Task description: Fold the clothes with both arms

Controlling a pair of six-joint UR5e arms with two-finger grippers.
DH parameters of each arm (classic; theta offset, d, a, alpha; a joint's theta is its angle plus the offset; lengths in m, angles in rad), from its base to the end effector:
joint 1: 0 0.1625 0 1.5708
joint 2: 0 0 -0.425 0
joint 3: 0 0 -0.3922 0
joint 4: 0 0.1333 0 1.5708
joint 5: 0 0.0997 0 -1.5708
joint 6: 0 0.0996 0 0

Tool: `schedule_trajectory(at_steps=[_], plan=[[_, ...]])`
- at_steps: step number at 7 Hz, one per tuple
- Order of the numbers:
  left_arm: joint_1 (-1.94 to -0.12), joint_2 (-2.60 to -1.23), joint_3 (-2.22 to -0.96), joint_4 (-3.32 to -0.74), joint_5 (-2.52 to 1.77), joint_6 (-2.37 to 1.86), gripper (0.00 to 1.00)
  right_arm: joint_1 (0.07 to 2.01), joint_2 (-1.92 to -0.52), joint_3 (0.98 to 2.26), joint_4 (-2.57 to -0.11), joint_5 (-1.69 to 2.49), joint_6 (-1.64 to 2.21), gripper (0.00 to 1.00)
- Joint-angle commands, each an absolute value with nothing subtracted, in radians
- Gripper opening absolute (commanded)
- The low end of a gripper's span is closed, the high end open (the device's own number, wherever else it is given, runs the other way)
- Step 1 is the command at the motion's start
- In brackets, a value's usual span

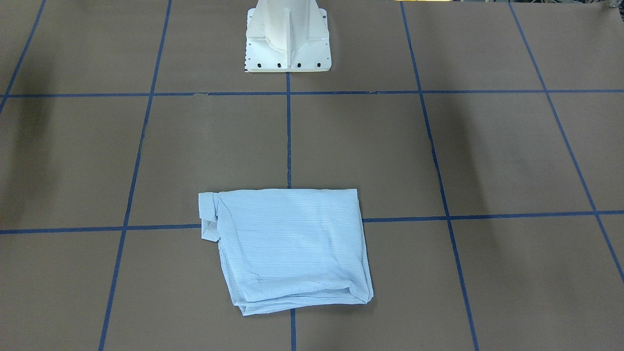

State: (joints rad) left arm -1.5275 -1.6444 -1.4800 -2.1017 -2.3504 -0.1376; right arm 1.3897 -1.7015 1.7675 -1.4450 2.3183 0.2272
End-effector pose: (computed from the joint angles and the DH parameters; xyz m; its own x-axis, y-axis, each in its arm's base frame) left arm -0.0396 -0.5473 0.6058 0.6942 0.2530 -0.6739 0.0581 0.9135 0.4028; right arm -0.0161 -0.4522 0.6107 0.7199 -0.0354 0.6931 0.0150 0.9993 0.0354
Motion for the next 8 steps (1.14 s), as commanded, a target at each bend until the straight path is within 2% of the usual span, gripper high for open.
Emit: schedule_trajectory(at_steps=[1, 8], plan=[[-1.526, -1.666, -1.494, -2.099, -2.347, -0.138, 1.00, 1.391, -1.701, 1.749, -1.445, 2.318, 0.227, 1.00], [-1.526, -1.654, -1.491, -2.098, -2.350, -0.143, 1.00, 1.428, -1.700, 1.732, -1.445, 2.322, 0.230, 1.00]])
